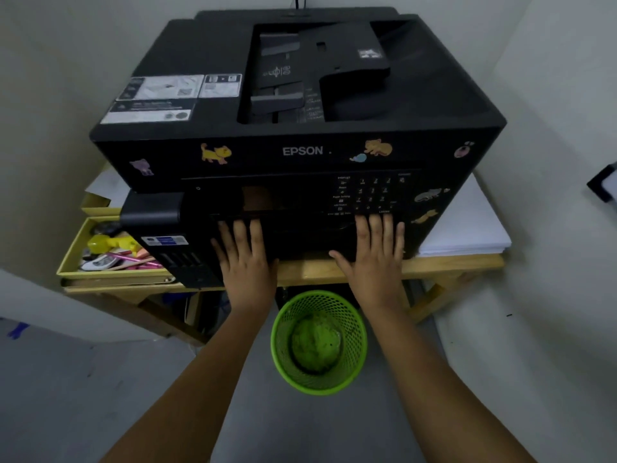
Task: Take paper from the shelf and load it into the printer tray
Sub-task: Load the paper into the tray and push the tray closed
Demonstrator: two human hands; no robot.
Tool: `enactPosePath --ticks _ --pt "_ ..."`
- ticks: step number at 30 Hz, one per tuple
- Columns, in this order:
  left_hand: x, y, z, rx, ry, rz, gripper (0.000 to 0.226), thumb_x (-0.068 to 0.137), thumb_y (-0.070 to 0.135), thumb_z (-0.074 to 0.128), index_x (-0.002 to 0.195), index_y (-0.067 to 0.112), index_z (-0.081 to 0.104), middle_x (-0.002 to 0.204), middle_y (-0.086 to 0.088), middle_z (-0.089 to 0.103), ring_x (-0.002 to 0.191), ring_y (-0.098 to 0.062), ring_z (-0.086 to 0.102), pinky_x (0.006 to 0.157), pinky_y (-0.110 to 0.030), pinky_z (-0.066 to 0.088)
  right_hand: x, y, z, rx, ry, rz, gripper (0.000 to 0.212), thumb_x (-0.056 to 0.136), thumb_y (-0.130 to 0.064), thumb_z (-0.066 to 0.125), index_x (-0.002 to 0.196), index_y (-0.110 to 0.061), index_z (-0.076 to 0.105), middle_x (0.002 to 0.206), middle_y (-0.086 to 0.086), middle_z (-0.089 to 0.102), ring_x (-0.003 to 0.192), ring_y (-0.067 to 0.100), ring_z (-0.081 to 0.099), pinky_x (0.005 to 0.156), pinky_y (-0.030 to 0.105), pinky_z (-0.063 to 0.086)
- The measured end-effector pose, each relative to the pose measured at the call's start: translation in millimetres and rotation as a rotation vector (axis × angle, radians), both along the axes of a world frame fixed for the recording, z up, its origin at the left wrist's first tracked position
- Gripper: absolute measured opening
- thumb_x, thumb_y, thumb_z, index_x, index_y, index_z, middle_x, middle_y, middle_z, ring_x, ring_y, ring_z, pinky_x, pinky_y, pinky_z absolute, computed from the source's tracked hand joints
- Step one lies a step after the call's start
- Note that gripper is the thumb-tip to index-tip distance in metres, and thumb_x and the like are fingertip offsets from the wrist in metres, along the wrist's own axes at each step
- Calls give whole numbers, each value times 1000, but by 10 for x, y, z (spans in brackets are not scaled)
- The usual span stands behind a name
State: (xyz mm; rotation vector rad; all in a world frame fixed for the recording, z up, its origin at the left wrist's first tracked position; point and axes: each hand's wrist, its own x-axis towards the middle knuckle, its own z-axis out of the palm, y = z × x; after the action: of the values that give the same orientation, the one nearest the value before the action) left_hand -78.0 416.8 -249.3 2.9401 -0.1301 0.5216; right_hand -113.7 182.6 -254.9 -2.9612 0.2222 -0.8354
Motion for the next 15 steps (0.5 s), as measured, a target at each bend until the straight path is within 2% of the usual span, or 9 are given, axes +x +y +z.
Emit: enactPosePath --ticks 5,10,15 --pt "-45 117 89 41 71 -58 110 85 41 81 167 13 13 172 -23 19 161 -47 8 130 -64 14 -62 -4 110 -44 142 15 96 98 -56 68 169 -11 20 172 19 30 163 41 23 134 62 14" --pt "-101 133 197 46 100 -81 111 87 45 77 169 13 9 174 -21 16 161 -47 10 129 -63 16 -121 10 215 -48 210 18 101 94 -50 73 171 -10 19 174 21 29 164 41 21 135 60 12" --pt "-208 234 361 68 146 -136 112 90 49 72 169 15 1 177 -16 9 162 -43 8 130 -61 15 -222 -41 364 -64 278 52 102 96 -53 71 172 -11 17 175 18 29 164 36 25 135 58 15"
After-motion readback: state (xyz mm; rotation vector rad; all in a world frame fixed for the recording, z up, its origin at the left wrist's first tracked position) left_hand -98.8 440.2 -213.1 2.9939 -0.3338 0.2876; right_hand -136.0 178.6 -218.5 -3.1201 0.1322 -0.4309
